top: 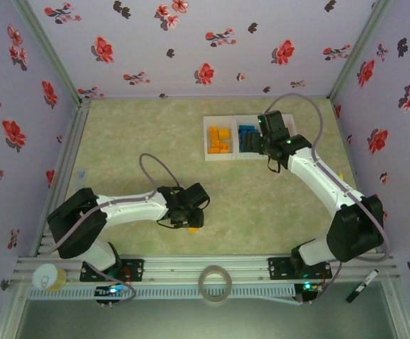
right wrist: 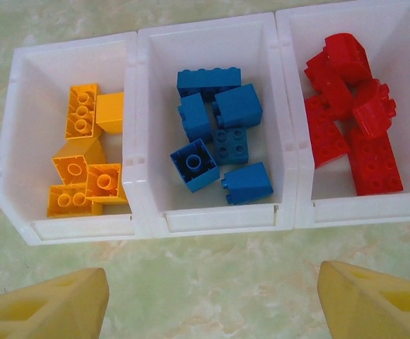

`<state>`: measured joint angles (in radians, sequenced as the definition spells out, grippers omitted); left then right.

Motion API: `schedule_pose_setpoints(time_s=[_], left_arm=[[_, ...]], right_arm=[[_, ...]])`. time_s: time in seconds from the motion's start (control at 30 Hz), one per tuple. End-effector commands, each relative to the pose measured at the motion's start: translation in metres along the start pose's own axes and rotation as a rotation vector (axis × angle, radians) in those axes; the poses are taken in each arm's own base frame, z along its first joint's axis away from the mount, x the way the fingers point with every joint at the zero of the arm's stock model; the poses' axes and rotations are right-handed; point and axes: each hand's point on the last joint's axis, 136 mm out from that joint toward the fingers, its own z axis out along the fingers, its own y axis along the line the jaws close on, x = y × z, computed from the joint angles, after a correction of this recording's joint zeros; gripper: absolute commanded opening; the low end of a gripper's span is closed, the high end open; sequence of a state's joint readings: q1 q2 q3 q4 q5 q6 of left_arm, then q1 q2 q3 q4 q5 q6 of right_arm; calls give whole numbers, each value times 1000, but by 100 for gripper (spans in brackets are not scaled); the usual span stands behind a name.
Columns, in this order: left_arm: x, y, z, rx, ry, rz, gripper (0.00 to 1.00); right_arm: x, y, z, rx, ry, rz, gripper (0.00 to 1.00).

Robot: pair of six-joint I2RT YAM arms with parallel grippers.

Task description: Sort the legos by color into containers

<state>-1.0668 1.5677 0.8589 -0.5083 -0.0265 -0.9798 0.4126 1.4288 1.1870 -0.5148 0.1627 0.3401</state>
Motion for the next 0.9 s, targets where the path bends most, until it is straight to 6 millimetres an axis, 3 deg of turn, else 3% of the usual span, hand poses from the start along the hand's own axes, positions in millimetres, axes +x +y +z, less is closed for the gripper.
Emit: schedule_pose_setpoints(time_s=[0.0, 0.13, 0.3, 0.53, 0.7, 0.87], left_arm=[[1, 10, -1, -91, 14, 87, 47], [1, 10, 3, -152, 20, 154, 46], [-1, 9, 5, -245, 12, 219, 37], [-17, 3, 3, -268, -30, 244, 25], [-59, -18, -9, -219, -124, 277, 23], [-124, -42, -30, -158, -240, 325, 22]], right_arm=[[3, -7, -10, 25, -13, -15, 79], [4, -7, -10, 26, -13, -12, 79], [7, -9, -13, 26, -15, -2, 79], [15, -23, -36, 27, -22, -3, 79], [23, -51, -69, 72, 7, 11, 81], [27, -71, -102, 139, 34, 32, 81]])
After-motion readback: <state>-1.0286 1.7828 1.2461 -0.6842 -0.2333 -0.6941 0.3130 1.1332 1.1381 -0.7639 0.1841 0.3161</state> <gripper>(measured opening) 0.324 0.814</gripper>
